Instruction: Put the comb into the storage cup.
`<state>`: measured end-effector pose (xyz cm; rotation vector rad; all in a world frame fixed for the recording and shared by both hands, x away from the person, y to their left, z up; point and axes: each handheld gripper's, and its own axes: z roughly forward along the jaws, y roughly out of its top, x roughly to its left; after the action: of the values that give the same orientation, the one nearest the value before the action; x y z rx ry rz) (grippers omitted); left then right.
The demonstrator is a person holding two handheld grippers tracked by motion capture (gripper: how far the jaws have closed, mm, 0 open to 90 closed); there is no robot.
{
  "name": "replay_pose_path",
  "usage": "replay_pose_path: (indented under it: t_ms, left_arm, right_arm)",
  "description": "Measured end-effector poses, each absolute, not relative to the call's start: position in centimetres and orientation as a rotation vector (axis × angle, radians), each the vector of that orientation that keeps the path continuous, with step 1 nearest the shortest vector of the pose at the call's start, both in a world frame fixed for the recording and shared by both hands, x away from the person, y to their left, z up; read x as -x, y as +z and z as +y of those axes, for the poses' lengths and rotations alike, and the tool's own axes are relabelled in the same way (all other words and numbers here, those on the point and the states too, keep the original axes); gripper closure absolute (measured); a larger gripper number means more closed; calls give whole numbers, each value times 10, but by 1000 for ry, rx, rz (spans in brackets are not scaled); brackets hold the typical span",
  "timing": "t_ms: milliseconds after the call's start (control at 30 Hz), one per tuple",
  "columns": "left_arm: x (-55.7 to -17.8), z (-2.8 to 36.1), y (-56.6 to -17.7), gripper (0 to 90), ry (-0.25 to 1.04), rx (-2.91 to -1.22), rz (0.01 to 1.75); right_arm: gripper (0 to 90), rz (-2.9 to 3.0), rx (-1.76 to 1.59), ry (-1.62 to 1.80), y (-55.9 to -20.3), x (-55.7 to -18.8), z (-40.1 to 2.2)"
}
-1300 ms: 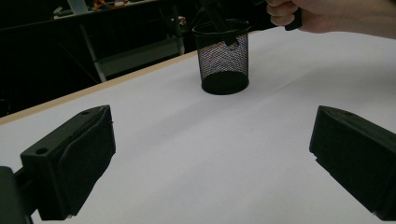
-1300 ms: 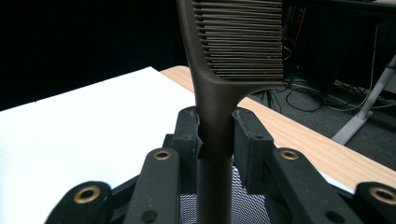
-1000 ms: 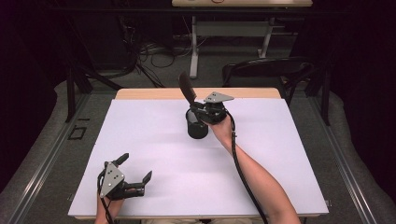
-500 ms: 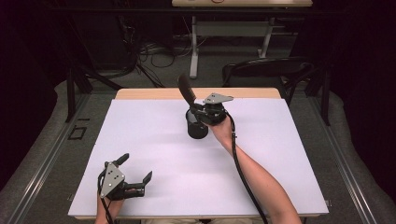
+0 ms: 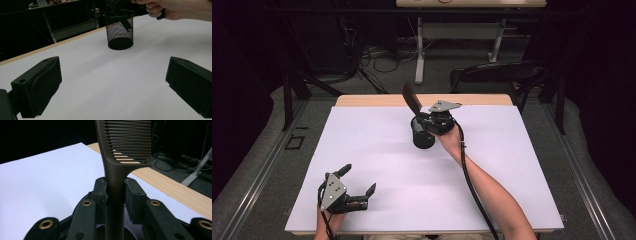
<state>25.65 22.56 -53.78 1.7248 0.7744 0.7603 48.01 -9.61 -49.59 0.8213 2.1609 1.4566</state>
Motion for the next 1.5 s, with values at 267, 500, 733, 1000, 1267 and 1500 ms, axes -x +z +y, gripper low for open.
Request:
replay_pose_path:
  t_ms: [267,500,733,1000,1267,1500]
  left_arm:
    - [-256,226,-538,4,764,-1726,775]
    - [-256,226,-537,4,765,-1726,774]
    - [-258,223,-537,4,758,-1729,766]
    - [-259,219,-537,3,759,-1734,762]
    - [-260,218,-536,4,755,-1730,753]
    - [-262,215,-537,3,747,-1745,739]
  right_arm:
    - [615,2163,-837,1464,-494,-479,-101]
    - [392,2195,-855,1495,-484,-474,-109]
    - [232,2270,-826,1446,-474,-465,-117]
    - [127,2333,-824,1425,-469,-458,-125]
    - [48,2388,-822,1396,-469,-449,-128]
    - [17,2398,-831,1390,-470,-443,-141]
